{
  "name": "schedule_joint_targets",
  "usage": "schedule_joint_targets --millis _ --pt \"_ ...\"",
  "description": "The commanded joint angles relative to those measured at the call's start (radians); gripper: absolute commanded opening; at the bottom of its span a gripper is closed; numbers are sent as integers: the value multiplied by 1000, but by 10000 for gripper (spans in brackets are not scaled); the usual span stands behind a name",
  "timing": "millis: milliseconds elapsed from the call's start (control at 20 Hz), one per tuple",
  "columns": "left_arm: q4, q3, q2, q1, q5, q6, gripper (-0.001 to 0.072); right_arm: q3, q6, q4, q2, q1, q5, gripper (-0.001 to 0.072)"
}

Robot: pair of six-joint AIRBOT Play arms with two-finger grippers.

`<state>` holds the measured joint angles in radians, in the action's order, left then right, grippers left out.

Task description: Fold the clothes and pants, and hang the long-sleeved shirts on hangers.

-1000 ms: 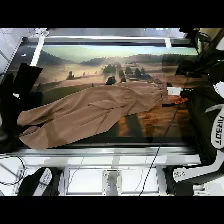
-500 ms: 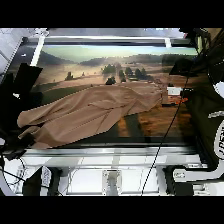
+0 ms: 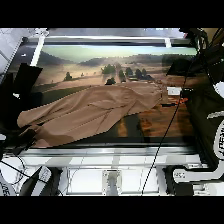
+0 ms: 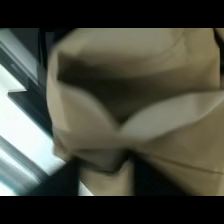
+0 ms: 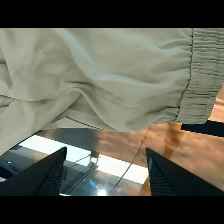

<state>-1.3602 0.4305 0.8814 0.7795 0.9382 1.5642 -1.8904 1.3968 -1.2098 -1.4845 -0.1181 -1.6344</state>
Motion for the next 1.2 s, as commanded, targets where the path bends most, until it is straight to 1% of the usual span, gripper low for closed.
schedule_joint_targets --millis 0,50,150,300,500,550,650,700,800,850,900,1000,1050,1150 --pt "11 2 9 1 -48 -28 9 0 0 1 0 1 0 557" --pt "11 7 9 1 -48 -54 9 0 0 1 0 1 -1 556" --pt "18 66 8 1 -14 -58 8 0 0 -10 1 1 -8 556" --pt "85 283 6 -4 103 -114 8 0 -5 -90 2 -1 -55 556" --pt "89 604 10 -48 230 -117 7 0 -5 -111 5 -1 -45 556" --pt "86 665 24 -60 267 -118 8 0 -5 -113 5 -1 -32 556" --pt "12 737 82 -90 306 -115 7 0 -5 -113 4 -1 39 556" --pt "-30 747 124 -99 303 -101 8 0 -5 -113 1 -1 75 556" --pt "-50 749 217 -100 293 -83 8 26 -19 -128 -13 -1 113 556" --pt "-50 749 257 -100 293 -83 8 67 -25 -146 -21 -1 110 556" --pt "-50 749 287 -101 293 -84 8 153 -25 -156 -24 -8 114 556" --pt "-59 749 325 -100 283 -84 8 357 -19 -133 -24 -36 182 556" --pt "-78 749 336 -100 271 -84 8 454 -15 -98 -24 -53 250 556" --pt "-113 749 356 -100 240 -84 8 632 -13 37 -24 -81 431 556"
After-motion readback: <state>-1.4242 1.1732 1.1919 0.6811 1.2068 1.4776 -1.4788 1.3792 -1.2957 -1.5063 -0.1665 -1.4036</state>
